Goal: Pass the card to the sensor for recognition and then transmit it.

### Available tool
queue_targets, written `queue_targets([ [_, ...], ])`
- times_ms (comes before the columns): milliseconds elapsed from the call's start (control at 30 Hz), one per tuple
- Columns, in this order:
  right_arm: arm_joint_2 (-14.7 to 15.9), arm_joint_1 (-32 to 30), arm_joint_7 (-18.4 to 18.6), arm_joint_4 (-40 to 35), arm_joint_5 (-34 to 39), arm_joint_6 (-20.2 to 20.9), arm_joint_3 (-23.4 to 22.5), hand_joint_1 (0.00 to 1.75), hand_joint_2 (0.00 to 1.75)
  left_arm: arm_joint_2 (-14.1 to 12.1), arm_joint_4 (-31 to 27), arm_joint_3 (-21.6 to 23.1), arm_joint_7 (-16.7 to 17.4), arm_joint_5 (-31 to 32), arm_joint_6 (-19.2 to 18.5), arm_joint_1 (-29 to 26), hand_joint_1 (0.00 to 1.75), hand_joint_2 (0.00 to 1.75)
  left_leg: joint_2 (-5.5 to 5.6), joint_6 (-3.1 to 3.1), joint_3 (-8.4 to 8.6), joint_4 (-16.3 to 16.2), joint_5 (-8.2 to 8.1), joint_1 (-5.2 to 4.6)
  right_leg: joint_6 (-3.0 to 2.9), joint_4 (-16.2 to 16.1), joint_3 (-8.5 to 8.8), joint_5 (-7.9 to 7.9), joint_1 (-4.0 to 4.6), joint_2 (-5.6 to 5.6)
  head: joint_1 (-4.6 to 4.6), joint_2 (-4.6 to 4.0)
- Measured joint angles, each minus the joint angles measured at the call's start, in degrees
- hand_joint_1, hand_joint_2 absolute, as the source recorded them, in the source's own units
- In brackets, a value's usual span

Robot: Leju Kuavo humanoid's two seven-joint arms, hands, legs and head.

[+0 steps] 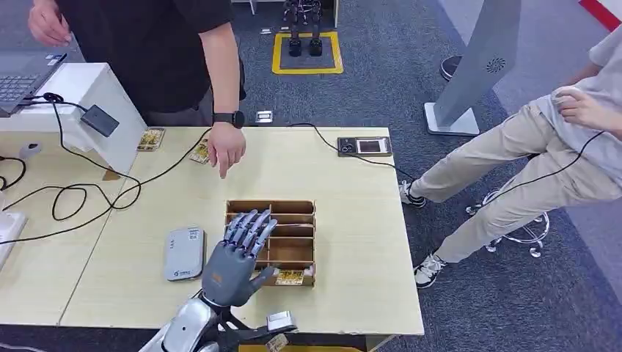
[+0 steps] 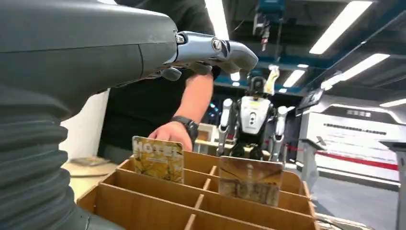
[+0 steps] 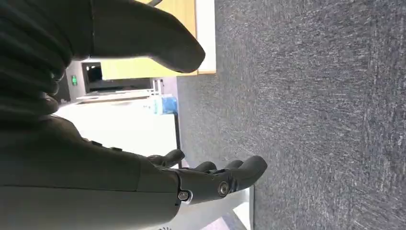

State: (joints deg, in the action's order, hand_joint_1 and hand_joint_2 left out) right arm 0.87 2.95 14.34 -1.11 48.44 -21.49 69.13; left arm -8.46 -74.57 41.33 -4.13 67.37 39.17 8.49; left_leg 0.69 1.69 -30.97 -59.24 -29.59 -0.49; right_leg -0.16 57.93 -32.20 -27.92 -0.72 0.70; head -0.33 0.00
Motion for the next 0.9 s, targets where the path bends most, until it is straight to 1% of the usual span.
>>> queue_targets([
  [33, 0.07, -0.01, -0.17, -0.09, 0.63, -0.02, 0.48, 0.00, 1.75, 0.98, 0.96, -0.42, -0.28, 4.16, 0.41, -0.07, 0.00, 1.75, 0.00, 0.00, -0.01, 0.00, 0.00, 0.00, 0.00, 0.00, 0.00, 0.00, 0.00, 0.00, 0.00, 0.00],
  [133, 0.17, -0.02, -0.37, -0.22, 0.83, 0.00, 0.85, 0.00, 1.75, 1.68, 1.84, -1.22, -0.44, 6.07, 0.50, -0.09, 0.00, 1.75, 0.00, 0.00, 0.00, 0.00, 0.00, 0.00, 0.00, 0.00, 0.00, 0.00, 0.00, 0.00, -0.02, 0.00],
  [567, 0.33, -0.03, -0.37, -0.33, 0.94, -0.02, 1.46, 0.00, 1.75, 2.75, 3.06, -2.08, -0.44, 6.40, 0.72, -0.10, 0.00, 1.75, 0.00, 0.00, 0.01, 0.00, 0.00, 0.00, 0.00, 0.01, 0.01, 0.00, 0.01, 0.00, 0.00, 0.00],
  [633, 0.33, -0.03, -0.33, -0.33, 1.31, -0.04, 1.51, 0.00, 1.75, 2.97, 3.23, -2.27, -1.09, 5.34, 0.76, -0.16, 0.00, 1.75, 0.00, 0.00, 0.00, 0.00, 0.00, 0.00, 0.00, 0.01, 0.01, 0.00, 0.00, 0.00, 0.00, 0.00],
  [700, 0.33, -0.05, -0.17, -0.33, 1.62, -0.09, 1.57, 0.00, 1.75, 3.48, 3.23, -2.97, -3.04, 3.56, 0.79, -0.66, 0.00, 1.75, 0.00, 0.00, 0.00, 0.00, 0.00, 0.00, 0.00, 0.01, 0.01, 0.00, 0.00, 0.00, -0.02, 0.00],
  [767, 0.33, -0.08, -0.04, -0.33, 2.03, -0.11, 1.66, 0.00, 1.75, 4.50, 2.97, -4.31, -6.13, 1.52, 0.79, -1.73, 0.00, 1.75, -0.01, 0.00, 0.00, 0.00, 0.00, 0.00, 0.00, 0.01, 0.01, 0.00, 0.00, 0.00, 0.00, 0.00],
  [833, 0.31, -0.14, 0.04, -0.31, 2.49, -0.18, 1.75, 0.00, 1.75, 6.19, 2.29, -6.52, -9.93, -0.64, 0.81, -3.30, 0.00, 1.75, -0.01, 0.00, 0.00, 0.00, 0.00, 0.00, 0.00, 0.00, 0.00, 0.00, 0.00, 0.01, -0.02, 0.00],
  [900, 0.31, -0.24, 0.04, -0.31, 2.97, -0.37, 1.84, 0.00, 1.75, 8.63, 0.62, -10.28, -15.18, -3.45, 0.81, -5.37, 0.00, 1.75, 0.00, 0.01, -0.01, 0.00, -0.01, -0.01, 0.01, 0.00, 0.00, 0.00, -0.01, 0.00, 0.00, 0.00],
])
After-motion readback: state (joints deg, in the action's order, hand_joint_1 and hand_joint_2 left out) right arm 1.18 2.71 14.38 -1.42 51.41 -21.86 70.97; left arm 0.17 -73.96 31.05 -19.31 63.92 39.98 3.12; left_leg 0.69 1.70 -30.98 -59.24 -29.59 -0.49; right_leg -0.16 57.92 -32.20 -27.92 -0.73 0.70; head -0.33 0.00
